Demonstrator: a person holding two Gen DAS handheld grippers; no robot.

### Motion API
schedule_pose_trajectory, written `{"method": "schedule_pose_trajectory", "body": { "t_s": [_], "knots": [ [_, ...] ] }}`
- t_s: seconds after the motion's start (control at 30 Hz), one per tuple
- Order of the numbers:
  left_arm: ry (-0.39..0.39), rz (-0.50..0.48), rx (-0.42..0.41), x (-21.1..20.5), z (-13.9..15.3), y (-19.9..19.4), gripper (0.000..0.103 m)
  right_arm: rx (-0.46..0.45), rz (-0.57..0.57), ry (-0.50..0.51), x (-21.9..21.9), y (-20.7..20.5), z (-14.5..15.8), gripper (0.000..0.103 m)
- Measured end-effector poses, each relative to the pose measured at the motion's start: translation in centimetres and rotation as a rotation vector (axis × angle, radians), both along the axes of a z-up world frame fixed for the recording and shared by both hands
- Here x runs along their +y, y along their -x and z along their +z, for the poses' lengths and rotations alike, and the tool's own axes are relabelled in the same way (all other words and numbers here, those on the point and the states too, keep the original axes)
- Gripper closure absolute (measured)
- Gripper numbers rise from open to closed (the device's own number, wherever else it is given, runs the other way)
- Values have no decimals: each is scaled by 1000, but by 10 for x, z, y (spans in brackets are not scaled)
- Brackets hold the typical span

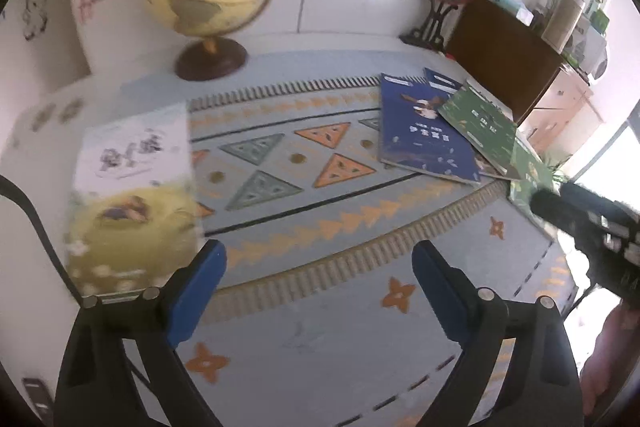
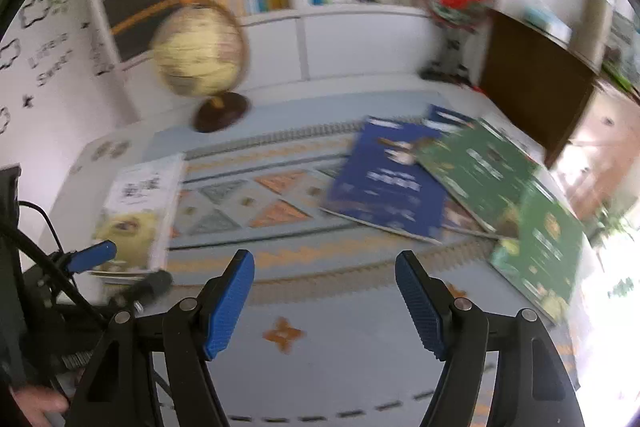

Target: Organize books

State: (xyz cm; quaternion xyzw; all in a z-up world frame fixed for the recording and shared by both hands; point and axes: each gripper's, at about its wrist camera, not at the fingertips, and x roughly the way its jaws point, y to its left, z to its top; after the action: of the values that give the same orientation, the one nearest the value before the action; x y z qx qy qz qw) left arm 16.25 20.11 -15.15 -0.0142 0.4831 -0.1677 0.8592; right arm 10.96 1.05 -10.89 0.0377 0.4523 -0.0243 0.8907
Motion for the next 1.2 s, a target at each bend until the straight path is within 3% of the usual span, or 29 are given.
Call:
{"method": "schedule_pose_trajectory", "body": {
  "t_s": [0.1, 0.3, 0.57, 0.77, 0.93, 1.03, 1.2],
  "knots": [
    [41, -61, 34, -31, 0, -16, 9, 18, -90, -18, -41, 9, -7, 32],
    [-10, -194, -13, -113, 5, -46, 9, 34, -235, -113, -134, 1, -21, 32],
    [-58, -259, -20, -221, 9, -108, 9, 39, -274, -143, -242, -56, -27, 32],
    [-26, -297, 26, -275, -11, -159, 9, 77, -280, -214, -287, -93, -50, 32],
    [-76, -296, 54, -308, -40, -196, 9, 148, -303, -286, -308, -115, -85, 32],
    [-115, -305, 61, -322, -56, -208, 9, 178, -304, -301, -315, -122, -101, 32],
    [-96, -315, 113, -337, -74, -219, 9, 197, -295, -298, -324, -135, -112, 32]
  ]
}}
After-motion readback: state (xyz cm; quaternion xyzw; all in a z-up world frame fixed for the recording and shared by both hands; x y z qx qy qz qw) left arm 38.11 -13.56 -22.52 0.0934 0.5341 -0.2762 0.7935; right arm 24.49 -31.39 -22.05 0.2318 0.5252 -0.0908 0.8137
